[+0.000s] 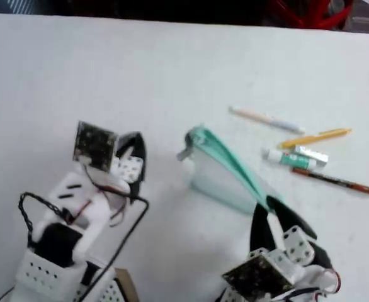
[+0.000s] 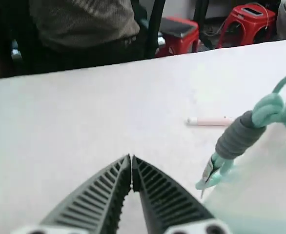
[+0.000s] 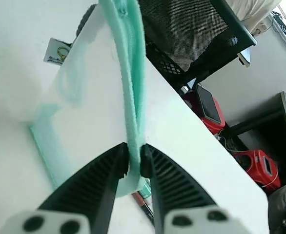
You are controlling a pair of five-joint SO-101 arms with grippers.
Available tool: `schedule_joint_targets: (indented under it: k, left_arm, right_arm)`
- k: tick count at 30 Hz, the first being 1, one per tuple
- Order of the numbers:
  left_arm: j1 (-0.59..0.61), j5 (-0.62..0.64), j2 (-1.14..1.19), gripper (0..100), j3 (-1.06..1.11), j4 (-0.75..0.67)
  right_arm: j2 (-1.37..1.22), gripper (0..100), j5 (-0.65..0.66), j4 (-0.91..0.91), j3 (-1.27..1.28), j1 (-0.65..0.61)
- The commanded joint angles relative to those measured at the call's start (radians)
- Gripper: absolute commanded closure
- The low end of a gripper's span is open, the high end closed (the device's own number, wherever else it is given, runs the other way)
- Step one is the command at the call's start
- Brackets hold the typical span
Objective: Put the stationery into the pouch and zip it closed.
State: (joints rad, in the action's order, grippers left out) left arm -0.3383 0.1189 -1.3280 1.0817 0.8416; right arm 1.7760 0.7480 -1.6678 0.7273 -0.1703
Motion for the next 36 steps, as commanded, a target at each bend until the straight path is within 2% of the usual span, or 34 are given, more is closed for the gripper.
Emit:
schedule_joint_targets:
  k: [1,7,12,14,18,22,26,30,33,36]
  left_arm:
    - [-0.050,0.086,0.010,91,-0.058,0.044]
    - [-0.114,0.081,0.010,89,-0.069,0.097]
    - [-0.160,-0.055,0.010,89,-0.086,0.100]
    - [-0.199,-0.086,0.010,86,-0.087,0.100]
    - [-0.278,-0.058,-0.002,72,-0.089,0.094]
    - [-0.384,-0.058,-0.088,72,-0.091,0.068]
    - [-0.472,-0.058,-0.174,72,-0.091,0.069]
    - [-0.472,-0.098,-0.174,72,-0.087,0.057]
    - [-0.472,-0.140,-0.156,72,-0.063,0.100]
    - [-0.472,-0.212,-0.163,72,-0.006,0.158]
  right_arm:
    - [-0.136,98.1,-0.109,-0.008,-0.063,-0.001]
    - [-0.486,98.1,-0.364,0.015,-0.293,-0.001]
    - [-0.792,98.1,-0.578,0.012,-0.635,-0.002]
    - [-0.920,98.1,-0.692,-0.016,-0.767,-0.002]
    - [-1.119,98.1,-0.847,-0.044,-0.965,-0.001]
    - [-1.247,97.8,-0.934,-0.045,-1.074,-0.002]
    - [-1.336,97.8,-0.959,-0.045,-1.122,-0.097]
    - [-1.397,98.1,-0.918,-0.028,-1.149,-0.174]
    - [-1.411,98.1,-0.804,-0.022,-1.178,-0.099]
    - [-1.432,98.1,-0.720,-0.033,-1.149,0.047]
